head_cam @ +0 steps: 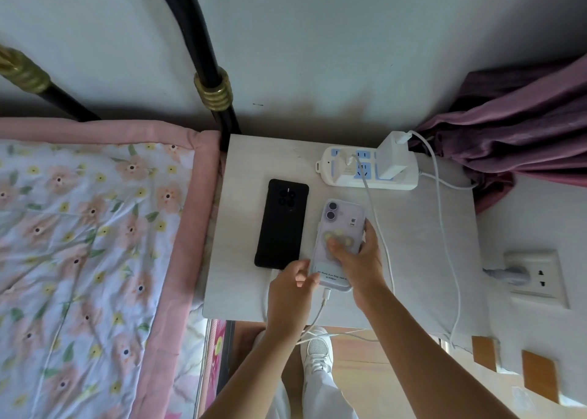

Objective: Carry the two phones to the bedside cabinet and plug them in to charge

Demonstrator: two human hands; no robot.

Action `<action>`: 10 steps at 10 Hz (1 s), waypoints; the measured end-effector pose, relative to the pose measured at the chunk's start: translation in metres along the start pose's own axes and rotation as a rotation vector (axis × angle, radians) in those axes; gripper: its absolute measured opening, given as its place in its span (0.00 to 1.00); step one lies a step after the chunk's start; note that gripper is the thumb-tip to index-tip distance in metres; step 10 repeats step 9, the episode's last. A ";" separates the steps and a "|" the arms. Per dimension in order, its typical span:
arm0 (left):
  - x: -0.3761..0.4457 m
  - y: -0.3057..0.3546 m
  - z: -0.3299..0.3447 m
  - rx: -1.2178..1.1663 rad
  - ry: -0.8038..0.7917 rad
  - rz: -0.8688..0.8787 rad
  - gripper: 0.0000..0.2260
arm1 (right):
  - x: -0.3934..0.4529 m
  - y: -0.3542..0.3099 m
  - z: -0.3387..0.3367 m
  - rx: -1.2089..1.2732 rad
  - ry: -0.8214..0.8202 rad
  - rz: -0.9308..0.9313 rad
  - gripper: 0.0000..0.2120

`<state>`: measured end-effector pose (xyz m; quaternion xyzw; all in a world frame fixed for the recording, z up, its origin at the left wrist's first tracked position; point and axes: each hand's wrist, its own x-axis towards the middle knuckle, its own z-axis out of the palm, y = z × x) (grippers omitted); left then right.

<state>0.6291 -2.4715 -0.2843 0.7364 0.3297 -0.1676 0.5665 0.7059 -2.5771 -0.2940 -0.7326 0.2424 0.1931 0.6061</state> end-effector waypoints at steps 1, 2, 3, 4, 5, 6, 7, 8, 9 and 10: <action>0.002 -0.004 0.001 -0.010 0.050 -0.015 0.08 | 0.001 0.003 0.004 -0.090 0.004 -0.059 0.23; 0.004 -0.005 0.004 0.006 0.121 0.009 0.07 | 0.003 0.005 0.011 -0.196 0.077 -0.081 0.23; 0.000 0.001 0.008 -0.061 0.191 0.030 0.06 | 0.003 0.005 0.017 -0.291 0.167 -0.094 0.25; -0.003 0.003 0.013 -0.112 0.253 0.034 0.05 | 0.002 0.004 0.019 -0.347 0.233 -0.102 0.23; -0.001 -0.005 0.017 0.024 0.284 0.077 0.04 | -0.004 0.003 0.020 -0.384 0.263 -0.109 0.24; 0.004 -0.009 0.016 0.177 0.285 0.124 0.04 | -0.007 0.001 0.022 -0.418 0.249 -0.075 0.28; 0.006 -0.003 0.010 0.278 0.251 0.172 0.06 | -0.011 -0.003 0.022 -0.453 0.219 -0.094 0.27; 0.006 0.023 -0.004 0.228 0.239 0.227 0.09 | -0.020 -0.024 0.020 -0.482 0.190 -0.131 0.22; 0.000 0.059 -0.027 0.229 0.309 0.344 0.12 | -0.038 -0.055 0.016 -0.489 0.137 -0.198 0.10; 0.000 0.059 -0.027 0.229 0.309 0.344 0.12 | -0.038 -0.055 0.016 -0.489 0.137 -0.198 0.10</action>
